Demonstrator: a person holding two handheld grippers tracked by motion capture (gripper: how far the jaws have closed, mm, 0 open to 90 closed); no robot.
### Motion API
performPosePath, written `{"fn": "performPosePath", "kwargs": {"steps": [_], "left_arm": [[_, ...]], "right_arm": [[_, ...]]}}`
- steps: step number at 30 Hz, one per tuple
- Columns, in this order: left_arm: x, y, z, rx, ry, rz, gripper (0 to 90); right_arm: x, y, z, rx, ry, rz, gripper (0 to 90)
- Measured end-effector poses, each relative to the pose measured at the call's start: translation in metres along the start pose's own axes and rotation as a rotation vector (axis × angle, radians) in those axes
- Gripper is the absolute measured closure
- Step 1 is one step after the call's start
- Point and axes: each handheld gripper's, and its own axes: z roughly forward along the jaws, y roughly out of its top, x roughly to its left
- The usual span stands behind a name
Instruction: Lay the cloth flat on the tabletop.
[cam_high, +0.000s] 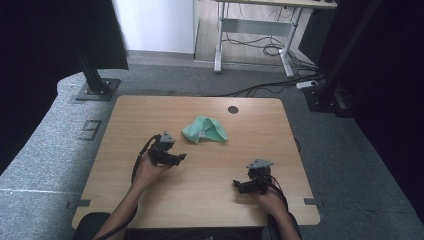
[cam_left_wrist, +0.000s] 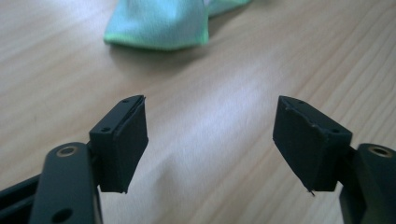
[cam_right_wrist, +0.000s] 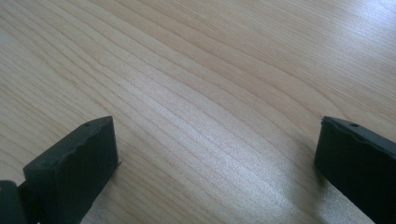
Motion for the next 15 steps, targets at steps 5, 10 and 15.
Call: {"fn": "performPosePath", "kwargs": {"steps": [5,10,15], "left_arm": [[0.003,0.014,0.005,-0.006,-0.007,0.008,31.3],[0.006,0.034,0.018,0.000,-0.007,0.030,34.7],[0.006,0.045,0.030,0.008,-0.010,0.047,37.9]], "right_arm": [[0.000,0.000,0.000,0.000,0.000,0.000,0.0],[0.000,0.000,0.000,0.000,0.000,0.000,0.0],[0.000,0.000,0.000,0.000,0.000,0.000,0.0]]}}
